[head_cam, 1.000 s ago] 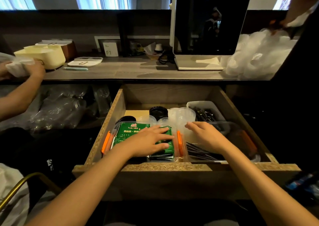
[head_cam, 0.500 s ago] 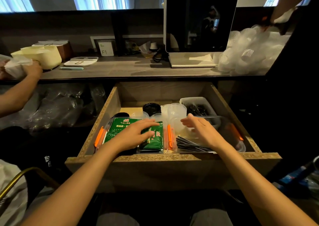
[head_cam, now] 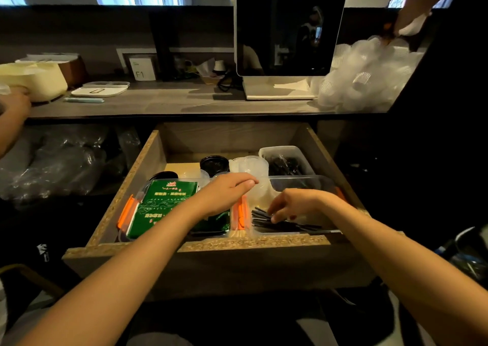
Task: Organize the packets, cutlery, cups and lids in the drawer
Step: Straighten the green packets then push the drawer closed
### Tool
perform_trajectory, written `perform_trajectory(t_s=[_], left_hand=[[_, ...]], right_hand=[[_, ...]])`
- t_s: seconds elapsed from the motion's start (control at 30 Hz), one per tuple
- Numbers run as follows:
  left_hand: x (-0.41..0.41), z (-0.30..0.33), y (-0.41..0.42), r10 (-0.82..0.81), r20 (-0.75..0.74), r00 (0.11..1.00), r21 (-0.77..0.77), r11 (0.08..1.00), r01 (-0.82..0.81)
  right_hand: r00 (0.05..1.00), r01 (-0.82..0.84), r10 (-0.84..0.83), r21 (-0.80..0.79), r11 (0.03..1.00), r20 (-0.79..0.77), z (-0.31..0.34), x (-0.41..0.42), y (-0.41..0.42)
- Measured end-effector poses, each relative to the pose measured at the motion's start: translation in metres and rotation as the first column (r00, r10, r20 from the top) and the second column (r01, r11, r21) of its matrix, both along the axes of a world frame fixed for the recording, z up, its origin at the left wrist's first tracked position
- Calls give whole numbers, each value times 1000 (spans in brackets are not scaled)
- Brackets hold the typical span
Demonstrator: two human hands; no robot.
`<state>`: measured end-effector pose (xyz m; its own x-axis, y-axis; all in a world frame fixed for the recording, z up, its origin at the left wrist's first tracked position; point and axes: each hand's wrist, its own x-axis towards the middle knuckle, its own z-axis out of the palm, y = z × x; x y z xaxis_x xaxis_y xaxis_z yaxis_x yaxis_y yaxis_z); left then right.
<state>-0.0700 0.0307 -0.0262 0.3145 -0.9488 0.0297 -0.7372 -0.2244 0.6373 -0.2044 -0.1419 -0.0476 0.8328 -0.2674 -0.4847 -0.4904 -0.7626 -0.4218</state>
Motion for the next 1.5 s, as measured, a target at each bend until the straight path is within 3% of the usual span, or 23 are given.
perform_trajectory(t_s=[0.2,0.37,0.47,0.57,0.63,0.9,1.07,1.17,1.27,1.33,1.5], left_hand=[[5,-7,-27,-27,13,1000,18,999,27],[7,-15,-30,5,-12,1000,-35,999,-5],[10,-17,-28,45,-55,997,-68,996,-49],[13,-13,-20,106,-95,990,-82,990,-114],[10,-6,-11,172,-126,977,-139,972,-189],[-28,19,44,355,-313,881,-333,828,-452],[-64,4,79,438,-191,879,-383,791,-477],[-70,-18,94,503,26,864,-365,809,-460],[-68,-36,99,566,294,771,-306,819,-485],[-67,-42,96,587,406,700,-291,809,-510],[-56,-42,81,622,444,645,-340,783,-522]], right_hand=[[986,-169,168,-161,972,-24,-24,13,-4],[977,29,9,-172,985,213,-34,21,-18],[947,147,-135,-20,989,291,-33,20,-18],[790,274,-340,203,940,510,-14,18,-14],[676,273,-415,316,909,609,4,16,-6],[353,160,-509,485,860,785,49,-1,79],[296,326,-437,340,882,850,31,-22,124],[371,492,-303,90,866,878,6,-33,141],[495,602,-148,-215,769,856,-16,-39,145],[531,638,-81,-335,693,844,-25,-39,145],[554,682,-26,-435,588,832,-28,-20,138]])
